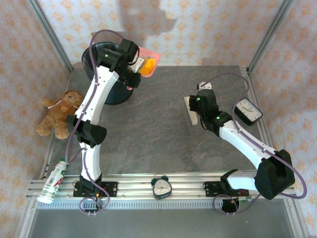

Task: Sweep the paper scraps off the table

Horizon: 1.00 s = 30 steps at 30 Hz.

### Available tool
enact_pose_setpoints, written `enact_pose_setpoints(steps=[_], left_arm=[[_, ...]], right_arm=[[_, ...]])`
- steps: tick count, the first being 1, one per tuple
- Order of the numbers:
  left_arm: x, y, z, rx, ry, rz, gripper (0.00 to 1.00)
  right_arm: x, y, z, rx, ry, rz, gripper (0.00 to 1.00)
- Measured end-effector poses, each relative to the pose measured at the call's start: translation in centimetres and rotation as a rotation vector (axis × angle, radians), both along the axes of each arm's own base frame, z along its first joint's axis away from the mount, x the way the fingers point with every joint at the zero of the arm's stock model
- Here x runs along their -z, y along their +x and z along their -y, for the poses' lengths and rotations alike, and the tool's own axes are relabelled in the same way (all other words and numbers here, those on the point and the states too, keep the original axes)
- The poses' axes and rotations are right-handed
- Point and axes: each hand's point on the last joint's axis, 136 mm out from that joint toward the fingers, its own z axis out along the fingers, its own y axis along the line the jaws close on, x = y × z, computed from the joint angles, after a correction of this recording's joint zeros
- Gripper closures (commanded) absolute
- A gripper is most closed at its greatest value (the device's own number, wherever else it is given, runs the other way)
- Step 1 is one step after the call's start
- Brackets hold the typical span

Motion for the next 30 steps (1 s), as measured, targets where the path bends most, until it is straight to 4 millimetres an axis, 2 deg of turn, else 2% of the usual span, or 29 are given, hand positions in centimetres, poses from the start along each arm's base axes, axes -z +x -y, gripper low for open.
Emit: enact_pose_setpoints(steps=[9,21,30], left_arm=[[-0.2,0.8,-1.8,-0.076,-0.056,-0.005,1.00],[-1.4,1.7,-2.1,-0.130,-0.157,0.022,1.00],[-2.2,3.3,-3.8,-0.214,-0.262,0.049,1.00]], right_arm=[[0.0,0.0,-0.1,-0.001,0.006,-0.002,1.00],[0.0,0.0,-0.1,0.000,0.006,-0.002,1.00],[0.1,-0.1,-0.1,-0.002,0.009,-0.007,1.00]])
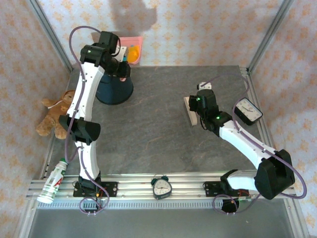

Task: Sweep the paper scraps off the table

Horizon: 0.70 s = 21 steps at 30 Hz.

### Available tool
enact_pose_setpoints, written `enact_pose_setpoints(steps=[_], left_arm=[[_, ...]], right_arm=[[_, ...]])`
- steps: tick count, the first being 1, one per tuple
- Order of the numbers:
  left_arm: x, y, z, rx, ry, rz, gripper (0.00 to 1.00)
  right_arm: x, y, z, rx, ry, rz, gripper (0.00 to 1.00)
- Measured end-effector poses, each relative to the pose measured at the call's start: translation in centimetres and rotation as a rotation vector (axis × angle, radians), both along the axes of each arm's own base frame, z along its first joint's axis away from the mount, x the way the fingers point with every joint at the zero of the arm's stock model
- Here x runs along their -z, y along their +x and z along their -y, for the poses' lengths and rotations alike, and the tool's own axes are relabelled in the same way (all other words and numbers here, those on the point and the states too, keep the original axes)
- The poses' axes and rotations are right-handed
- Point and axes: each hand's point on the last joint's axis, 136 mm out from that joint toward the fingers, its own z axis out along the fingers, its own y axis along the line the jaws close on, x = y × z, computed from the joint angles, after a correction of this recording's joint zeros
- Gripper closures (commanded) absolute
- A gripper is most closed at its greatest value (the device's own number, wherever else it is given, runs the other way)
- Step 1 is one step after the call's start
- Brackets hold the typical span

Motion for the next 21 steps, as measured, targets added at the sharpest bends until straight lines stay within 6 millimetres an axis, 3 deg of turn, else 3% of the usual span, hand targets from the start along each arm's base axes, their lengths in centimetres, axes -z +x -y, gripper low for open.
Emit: enact_pose_setpoints(steps=[21], left_arm=[[-2.8,5.0,-2.9,-0.209,-0.343,0.103,1.00]], right_arm=[[0.3,-0.2,0.0,-0.003,-0.006,-0.014,1.00]])
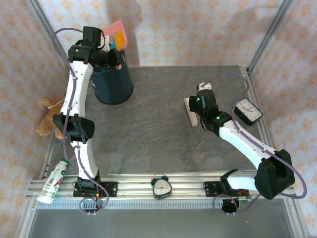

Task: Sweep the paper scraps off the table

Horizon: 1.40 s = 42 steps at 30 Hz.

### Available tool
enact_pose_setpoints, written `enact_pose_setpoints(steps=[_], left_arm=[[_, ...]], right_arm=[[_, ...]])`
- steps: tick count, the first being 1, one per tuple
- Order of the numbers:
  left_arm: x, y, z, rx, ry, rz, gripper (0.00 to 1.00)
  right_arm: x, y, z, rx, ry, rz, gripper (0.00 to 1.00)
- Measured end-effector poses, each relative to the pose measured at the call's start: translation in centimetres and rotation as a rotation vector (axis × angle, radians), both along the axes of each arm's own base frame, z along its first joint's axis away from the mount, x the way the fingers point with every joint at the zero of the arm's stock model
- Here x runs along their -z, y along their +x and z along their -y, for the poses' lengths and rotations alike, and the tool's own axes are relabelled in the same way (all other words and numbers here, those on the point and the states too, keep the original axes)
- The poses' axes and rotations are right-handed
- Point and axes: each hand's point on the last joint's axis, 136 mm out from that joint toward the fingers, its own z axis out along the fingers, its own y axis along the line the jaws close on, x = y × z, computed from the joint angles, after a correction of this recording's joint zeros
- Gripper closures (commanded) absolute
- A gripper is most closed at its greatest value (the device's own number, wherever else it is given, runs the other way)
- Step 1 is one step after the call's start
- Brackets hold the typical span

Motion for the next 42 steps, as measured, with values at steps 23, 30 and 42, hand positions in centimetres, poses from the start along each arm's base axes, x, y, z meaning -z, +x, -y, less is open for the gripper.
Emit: enact_pose_setpoints(steps=[23,30,42], left_arm=[[1.1,5.0,0.4,-0.141,-0.476,-0.003,1.00],[-0.1,5.5,0.7,-0.174,-0.597,0.031,1.00],[-2.8,5.8,0.7,-0.213,-0.832,0.097,1.00]], right_arm=[[0.7,0.1,-0.2,-0.001,0.004,-0.021,1.00],[0.9,0.1,-0.3,-0.001,0.006,-0.027,1.00],[0.9,0.1,-0.3,0.004,0.016,-0.029,1.00]])
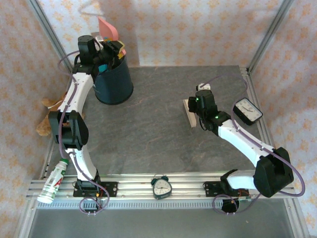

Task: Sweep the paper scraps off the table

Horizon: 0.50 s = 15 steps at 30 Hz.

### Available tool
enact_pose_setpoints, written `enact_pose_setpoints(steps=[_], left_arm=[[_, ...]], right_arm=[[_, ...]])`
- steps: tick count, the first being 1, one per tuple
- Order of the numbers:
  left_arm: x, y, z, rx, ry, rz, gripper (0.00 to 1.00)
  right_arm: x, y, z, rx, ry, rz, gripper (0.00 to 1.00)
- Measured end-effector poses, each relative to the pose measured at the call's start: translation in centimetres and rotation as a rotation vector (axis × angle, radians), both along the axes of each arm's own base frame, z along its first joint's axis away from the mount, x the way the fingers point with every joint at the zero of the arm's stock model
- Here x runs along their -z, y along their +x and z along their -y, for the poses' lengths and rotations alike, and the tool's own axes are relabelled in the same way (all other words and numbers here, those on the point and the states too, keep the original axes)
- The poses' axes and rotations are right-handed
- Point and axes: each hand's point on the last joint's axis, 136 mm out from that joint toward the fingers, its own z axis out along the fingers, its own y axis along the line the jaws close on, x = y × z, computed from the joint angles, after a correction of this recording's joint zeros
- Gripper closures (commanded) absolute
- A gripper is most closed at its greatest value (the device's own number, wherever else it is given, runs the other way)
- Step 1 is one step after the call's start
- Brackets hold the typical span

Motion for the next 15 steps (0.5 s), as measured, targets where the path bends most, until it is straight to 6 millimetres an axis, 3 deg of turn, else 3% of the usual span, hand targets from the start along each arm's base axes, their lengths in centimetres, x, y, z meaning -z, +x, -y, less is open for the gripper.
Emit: enact_pose_setpoints(steps=[15], left_arm=[[-0.47,0.59,-0.03,-0.025,-0.228,0.010,1.00]], right_arm=[[0.00,0.00,0.00,0.002,0.003,0.000,1.00]])
